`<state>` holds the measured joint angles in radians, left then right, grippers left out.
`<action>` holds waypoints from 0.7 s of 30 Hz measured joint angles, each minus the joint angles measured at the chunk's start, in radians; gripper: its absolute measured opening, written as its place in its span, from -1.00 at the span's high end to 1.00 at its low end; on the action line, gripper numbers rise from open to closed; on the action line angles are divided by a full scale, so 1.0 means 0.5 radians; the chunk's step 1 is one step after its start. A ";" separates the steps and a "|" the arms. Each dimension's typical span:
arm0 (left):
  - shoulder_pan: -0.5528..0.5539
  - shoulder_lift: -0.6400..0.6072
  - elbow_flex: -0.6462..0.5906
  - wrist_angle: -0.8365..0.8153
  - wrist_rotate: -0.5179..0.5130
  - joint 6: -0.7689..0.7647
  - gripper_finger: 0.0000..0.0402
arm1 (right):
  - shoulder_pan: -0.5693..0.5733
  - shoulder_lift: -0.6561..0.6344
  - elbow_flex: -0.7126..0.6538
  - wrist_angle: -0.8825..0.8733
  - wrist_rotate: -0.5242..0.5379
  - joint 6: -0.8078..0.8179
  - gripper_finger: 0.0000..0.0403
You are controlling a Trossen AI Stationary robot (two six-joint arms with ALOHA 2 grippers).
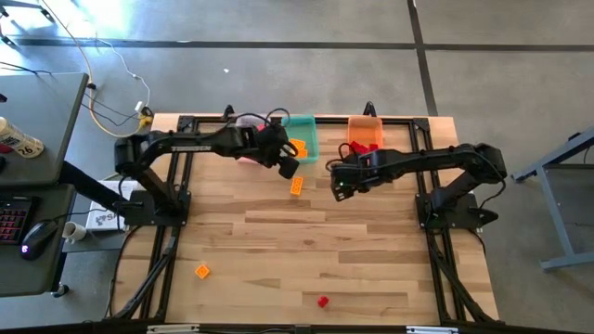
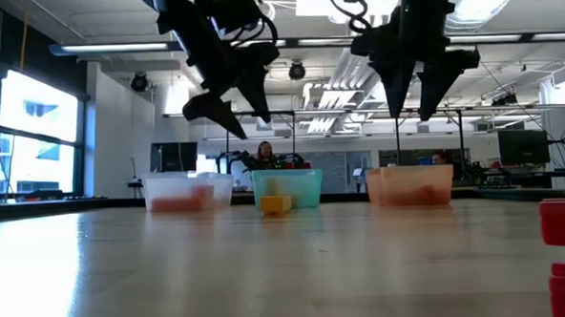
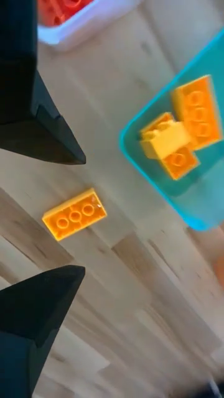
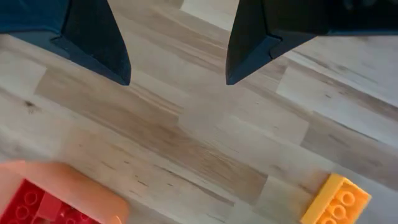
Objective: Sort & place blocks by color
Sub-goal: Put the yellow game piece into the green bin
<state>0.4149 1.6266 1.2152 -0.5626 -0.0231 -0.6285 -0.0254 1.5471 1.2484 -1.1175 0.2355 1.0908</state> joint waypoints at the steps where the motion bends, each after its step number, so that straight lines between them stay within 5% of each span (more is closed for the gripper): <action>1: -0.008 0.027 -0.002 0.000 0.000 -0.025 -0.32 | -0.016 0.000 0.000 -0.001 -0.019 -0.044 -0.24; 21: -0.161 0.330 -0.001 0.237 -0.121 -0.428 -0.32 | -0.094 0.000 0.000 0.091 -0.006 -0.321 -0.24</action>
<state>0.3345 1.7916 1.2148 -0.4443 -0.0835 -0.8423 -0.0723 1.5471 1.2484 -1.0723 0.2327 0.9304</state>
